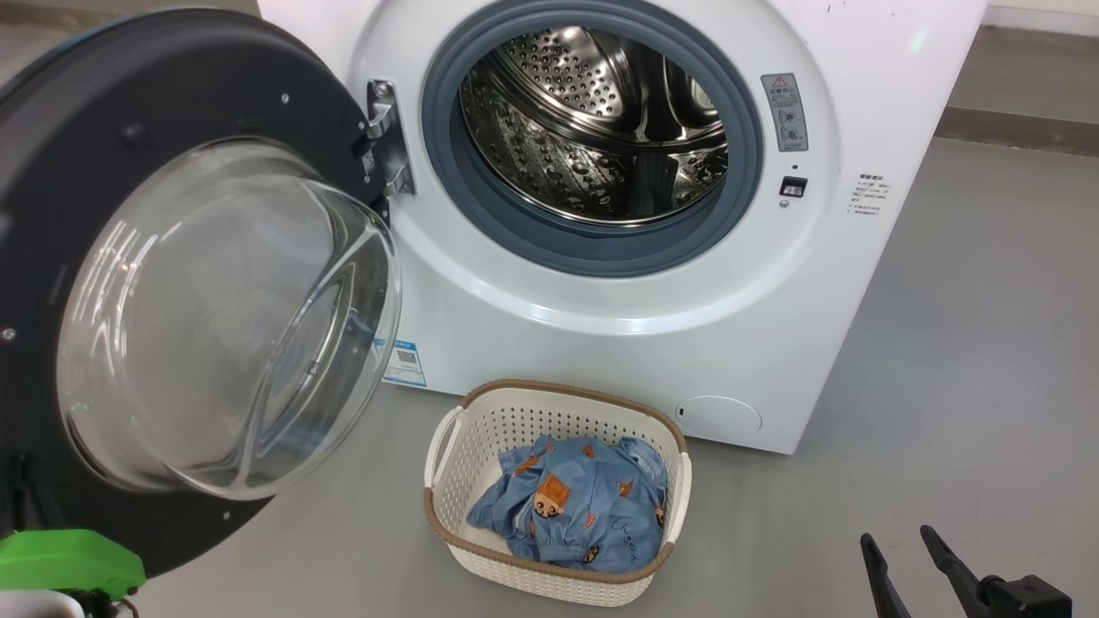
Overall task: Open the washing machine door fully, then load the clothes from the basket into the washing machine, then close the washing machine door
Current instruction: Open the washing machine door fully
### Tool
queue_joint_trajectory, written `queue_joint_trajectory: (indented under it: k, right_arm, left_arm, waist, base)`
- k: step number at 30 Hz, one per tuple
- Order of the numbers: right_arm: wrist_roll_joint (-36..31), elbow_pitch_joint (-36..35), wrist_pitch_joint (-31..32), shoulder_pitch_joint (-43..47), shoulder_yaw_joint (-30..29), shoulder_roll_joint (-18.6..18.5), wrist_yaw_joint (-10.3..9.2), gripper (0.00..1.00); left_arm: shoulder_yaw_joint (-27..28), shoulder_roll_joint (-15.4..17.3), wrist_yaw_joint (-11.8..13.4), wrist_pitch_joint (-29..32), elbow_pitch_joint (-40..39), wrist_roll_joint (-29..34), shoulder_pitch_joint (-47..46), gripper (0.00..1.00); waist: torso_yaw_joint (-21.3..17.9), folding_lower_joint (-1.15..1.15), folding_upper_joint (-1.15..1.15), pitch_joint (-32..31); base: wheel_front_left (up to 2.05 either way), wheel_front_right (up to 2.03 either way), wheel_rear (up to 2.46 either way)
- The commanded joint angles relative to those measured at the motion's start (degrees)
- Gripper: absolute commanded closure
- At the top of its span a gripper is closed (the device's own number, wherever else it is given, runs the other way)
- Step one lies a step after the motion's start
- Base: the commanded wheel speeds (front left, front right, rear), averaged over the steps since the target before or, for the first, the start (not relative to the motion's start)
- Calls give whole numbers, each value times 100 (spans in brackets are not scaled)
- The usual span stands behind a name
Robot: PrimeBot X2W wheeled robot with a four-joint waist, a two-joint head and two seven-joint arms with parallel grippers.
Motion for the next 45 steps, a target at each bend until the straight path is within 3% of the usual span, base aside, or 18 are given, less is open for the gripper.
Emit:
queue_joint_trajectory:
  k: [1, 10, 17, 18, 20, 22, 23, 24, 25, 30, 35, 45]
  right_arm:
    - [48, -109, -69, -121, 134, -59, 9, 0]
    - [63, -105, -69, -135, 137, -10, 9, 0]
    - [100, -117, -69, -98, 116, 9, 9, 0]
    - [99, -123, -69, -98, 116, 13, 9, 0]
    - [101, -131, -69, -101, 106, 16, 9, 0]
    - [98, -138, -69, -113, 98, 21, 9, 0]
    - [95, -142, -69, -120, 89, 27, 9, 0]
    - [92, -146, -69, -128, 85, 32, 9, 0]
    - [87, -149, -69, -139, 88, 35, 9, 0]
    - [64, -201, -69, -232, 136, 49, 9, 0]
    - [49, -251, -69, -256, 157, 47, 9, 0]
    - [45, -419, -69, -261, 162, 57, 9, 0]
  left_arm:
    - [272, 318, 14, -76, -80, 68, -325, 100]
    - [544, 177, -137, -77, 14, 175, -390, 100]
    - [802, -30, -399, -77, -789, 4, -29, 100]
    - [809, -58, -432, -77, -1000, -8, 54, 94]
    - [799, -107, -458, -75, -1441, -16, 227, 69]
    - [765, -132, -477, -38, -1911, -12, 384, 57]
    - [732, -154, -507, -9, -2155, -25, 453, 36]
    - [685, -171, -539, 37, -2380, -32, 520, 10]
    - [636, -192, -562, 97, -2598, -40, 586, 0]
    - [311, -290, -745, 318, -3496, -67, 875, 0]
    - [-13, -383, -908, 453, -3862, -71, 1156, 0]
    - [-382, -470, -1252, 491, -3705, -261, 1924, 0]
  waist:
    - [1, 0, 0, -2]
    - [-19, 0, 0, -19]
    - [-91, 0, 0, -50]
    - [-103, 0, 0, -48]
    - [-114, 0, 0, -40]
    - [-129, 0, 0, -29]
    - [-137, 0, 0, -24]
    - [-147, 0, 0, -16]
    - [-162, 0, 0, -7]
    - [-345, 0, 0, 41]
    - [-561, 0, 0, 49]
    - [-1236, 0, 0, 47]
  base:
    - [0, 0, 0]
    - [0, 0, 0]
    - [0, 0, 0]
    - [0, 0, 0]
    - [0, 0, 0]
    - [0, 0, 0]
    - [0, 0, 0]
    - [0, 0, 0]
    - [0, 0, 0]
    - [0, 0, 0]
    - [0, 0, 0]
    - [0, 0, 0]
